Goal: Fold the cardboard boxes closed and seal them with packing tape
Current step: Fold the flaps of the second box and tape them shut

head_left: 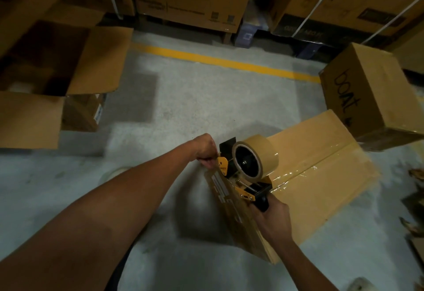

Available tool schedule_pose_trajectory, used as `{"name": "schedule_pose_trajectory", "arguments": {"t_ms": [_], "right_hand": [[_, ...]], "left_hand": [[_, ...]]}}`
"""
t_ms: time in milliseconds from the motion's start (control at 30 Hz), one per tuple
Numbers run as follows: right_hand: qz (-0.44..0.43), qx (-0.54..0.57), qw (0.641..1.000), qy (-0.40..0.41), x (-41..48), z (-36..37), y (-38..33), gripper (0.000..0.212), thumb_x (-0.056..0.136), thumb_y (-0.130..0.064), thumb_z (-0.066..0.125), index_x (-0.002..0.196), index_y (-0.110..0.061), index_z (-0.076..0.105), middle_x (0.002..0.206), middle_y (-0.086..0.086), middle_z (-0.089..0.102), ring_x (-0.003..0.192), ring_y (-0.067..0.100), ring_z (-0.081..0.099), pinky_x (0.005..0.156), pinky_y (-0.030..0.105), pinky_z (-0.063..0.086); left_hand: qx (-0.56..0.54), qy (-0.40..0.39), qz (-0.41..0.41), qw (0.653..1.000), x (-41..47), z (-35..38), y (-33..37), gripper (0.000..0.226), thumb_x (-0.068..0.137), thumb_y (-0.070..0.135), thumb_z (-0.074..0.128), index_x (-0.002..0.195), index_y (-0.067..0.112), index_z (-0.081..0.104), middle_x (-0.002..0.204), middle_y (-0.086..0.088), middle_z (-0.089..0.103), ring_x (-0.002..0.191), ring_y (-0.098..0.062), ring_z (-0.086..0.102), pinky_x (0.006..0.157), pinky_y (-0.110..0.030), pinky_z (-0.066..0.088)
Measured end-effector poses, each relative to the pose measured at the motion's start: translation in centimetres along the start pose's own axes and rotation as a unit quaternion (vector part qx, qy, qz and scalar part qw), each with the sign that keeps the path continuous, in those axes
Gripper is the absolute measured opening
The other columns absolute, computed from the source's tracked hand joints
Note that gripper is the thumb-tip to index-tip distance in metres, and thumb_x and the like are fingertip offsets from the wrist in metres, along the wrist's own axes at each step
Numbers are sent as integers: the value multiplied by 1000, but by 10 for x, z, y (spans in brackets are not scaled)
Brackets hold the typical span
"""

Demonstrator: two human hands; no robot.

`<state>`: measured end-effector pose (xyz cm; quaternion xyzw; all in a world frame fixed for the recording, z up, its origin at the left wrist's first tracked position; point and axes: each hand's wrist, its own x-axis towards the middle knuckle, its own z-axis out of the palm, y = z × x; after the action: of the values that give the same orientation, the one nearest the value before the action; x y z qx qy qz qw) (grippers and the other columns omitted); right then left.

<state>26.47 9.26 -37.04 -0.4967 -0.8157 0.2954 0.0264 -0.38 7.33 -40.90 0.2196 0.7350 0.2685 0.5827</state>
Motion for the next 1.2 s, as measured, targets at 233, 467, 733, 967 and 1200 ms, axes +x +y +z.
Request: {"name": "schedule_pose_trajectory", "arguments": {"t_ms": [233, 467, 733, 967, 1200], "right_hand": [[20, -13, 1000, -12, 4, 4, 4, 28, 84, -22, 74, 108, -9, 68, 87, -1, 68, 69, 11, 59, 66, 25, 47], [27, -35, 999, -22, 6, 3, 5, 34, 83, -28, 75, 110, -10, 68, 98, 10, 73, 81, 24, 67, 70, 34, 54], [38, -47, 997, -38, 5, 5, 4, 33, 85, -34, 71, 112, -16, 66, 99, 7, 73, 82, 21, 67, 75, 38, 58], [36, -35, 997, -53, -3, 1, 4, 30, 87, -34, 68, 111, -16, 64, 94, 1, 70, 82, 20, 66, 74, 35, 56], [66, -98, 992, -54, -59, -22, 53, 27, 86, -20, 71, 111, -11, 63, 92, 8, 71, 77, 22, 65, 69, 36, 56]], "left_hand": [[-32, 44, -10, 998, 0, 0, -9, 9, 92, 4, 63, 100, 0, 65, 90, -23, 69, 70, -29, 68, 68, -37, 60], [45, 215, 217, 951, 1, 23, -27, 24, 87, -7, 58, 99, 4, 76, 99, -13, 74, 91, -21, 68, 79, -26, 51], [-146, 85, 130, 977, 13, 32, -48, 15, 92, -7, 57, 95, -14, 70, 73, -10, 69, 67, -18, 63, 67, -27, 53], [-97, 99, 153, 978, 15, 29, -39, 25, 87, -11, 62, 77, 8, 77, 74, -3, 71, 68, -11, 64, 64, -21, 51], [-108, 62, 154, 980, 15, 29, -35, 29, 80, 7, 80, 108, 3, 74, 107, -11, 74, 101, -18, 70, 99, -34, 53]]}}
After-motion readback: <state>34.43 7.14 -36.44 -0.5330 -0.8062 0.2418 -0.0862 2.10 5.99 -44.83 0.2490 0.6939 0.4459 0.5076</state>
